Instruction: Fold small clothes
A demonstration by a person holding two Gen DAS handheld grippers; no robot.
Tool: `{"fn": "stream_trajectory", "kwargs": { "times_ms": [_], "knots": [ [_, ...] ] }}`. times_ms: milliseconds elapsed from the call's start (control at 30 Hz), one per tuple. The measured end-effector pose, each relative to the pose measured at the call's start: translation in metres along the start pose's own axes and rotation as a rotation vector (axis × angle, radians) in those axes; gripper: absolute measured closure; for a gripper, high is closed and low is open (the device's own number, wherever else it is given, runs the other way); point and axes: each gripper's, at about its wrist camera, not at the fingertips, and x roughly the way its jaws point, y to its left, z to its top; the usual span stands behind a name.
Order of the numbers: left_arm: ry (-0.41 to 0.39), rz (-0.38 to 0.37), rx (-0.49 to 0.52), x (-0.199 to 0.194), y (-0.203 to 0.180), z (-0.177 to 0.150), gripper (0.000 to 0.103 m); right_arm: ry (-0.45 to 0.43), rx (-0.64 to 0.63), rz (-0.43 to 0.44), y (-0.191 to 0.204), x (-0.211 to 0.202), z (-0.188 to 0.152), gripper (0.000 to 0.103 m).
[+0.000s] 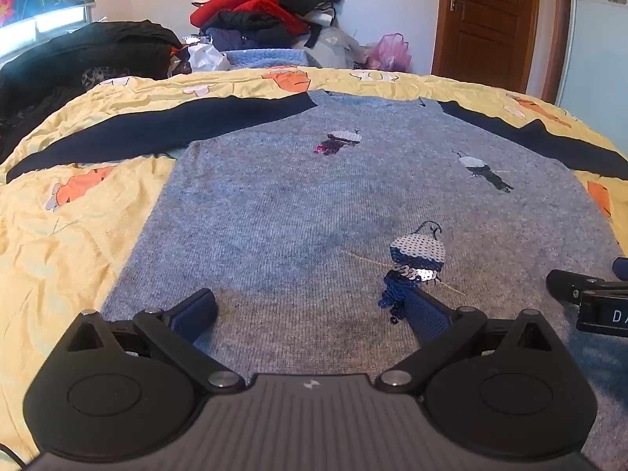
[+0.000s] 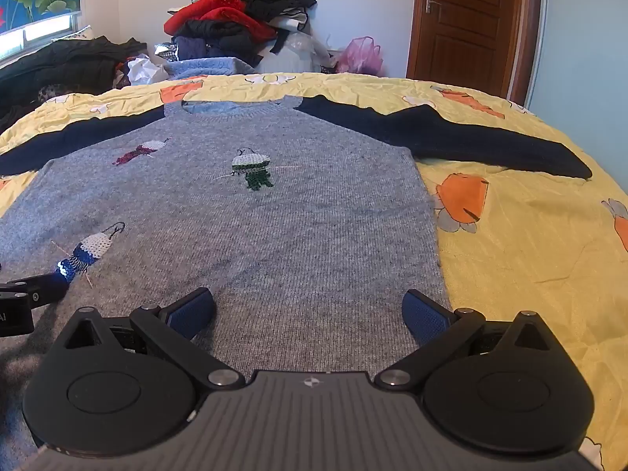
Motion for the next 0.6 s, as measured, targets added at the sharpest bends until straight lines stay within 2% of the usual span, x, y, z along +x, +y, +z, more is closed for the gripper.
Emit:
{"fn": "stream_trajectory", "kwargs": {
  "times_ms": [600],
  "knots": [
    [0.009, 0.000, 0.014, -0.0019, 0.0015, 0.0011, 0.000, -0.001, 0.000, 0.000, -0.0001, -0.0001, -0.0003, 0.000]
  ]
}}
